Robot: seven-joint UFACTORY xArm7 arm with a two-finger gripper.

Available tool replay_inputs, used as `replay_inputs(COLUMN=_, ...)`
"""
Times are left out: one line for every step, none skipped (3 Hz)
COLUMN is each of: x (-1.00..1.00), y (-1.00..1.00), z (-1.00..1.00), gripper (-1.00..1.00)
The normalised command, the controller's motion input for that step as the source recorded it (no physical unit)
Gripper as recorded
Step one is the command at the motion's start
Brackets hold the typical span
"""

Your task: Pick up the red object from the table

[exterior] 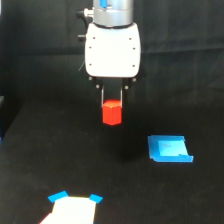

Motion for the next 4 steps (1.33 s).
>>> replay_inputs(x=-0.47, y=0.04, z=-0.51, gripper=-1.0)
replay_inputs(x=-0.12, y=0.06, z=-0.43, gripper=-0.96)
replay_inputs(x=0.16, y=-0.19, z=0.1, gripper=-0.8)
replay_inputs(x=-0.44, y=-0.37, z=-0.01, gripper=-1.0)
